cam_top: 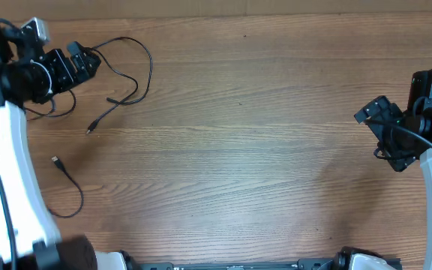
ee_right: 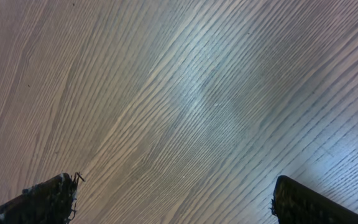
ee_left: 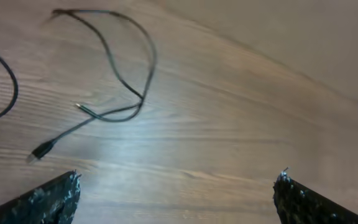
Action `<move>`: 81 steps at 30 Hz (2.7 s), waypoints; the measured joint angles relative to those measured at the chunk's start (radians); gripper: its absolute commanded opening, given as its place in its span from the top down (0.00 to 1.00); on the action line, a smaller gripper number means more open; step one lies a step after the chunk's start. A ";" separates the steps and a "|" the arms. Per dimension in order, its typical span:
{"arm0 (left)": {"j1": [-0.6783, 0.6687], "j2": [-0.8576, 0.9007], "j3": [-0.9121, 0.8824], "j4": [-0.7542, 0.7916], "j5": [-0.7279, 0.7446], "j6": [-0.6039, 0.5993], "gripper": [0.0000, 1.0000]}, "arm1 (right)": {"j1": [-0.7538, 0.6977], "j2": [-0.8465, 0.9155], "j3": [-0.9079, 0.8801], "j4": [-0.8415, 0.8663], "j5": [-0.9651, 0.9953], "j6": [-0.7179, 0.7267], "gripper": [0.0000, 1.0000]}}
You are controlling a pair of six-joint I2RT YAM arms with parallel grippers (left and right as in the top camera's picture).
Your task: Untangle cables
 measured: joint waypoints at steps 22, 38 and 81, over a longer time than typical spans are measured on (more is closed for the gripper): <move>-0.008 -0.531 -0.388 0.002 0.084 0.183 0.01 | 0.000 0.000 0.000 0.000 0.000 0.001 0.00; -0.008 -0.890 -0.642 0.053 0.239 0.227 0.00 | 0.000 0.000 0.000 0.000 0.000 0.000 0.00; -0.008 -0.890 -0.650 0.020 0.246 0.226 0.00 | 0.000 0.000 0.000 0.000 0.000 0.000 0.00</move>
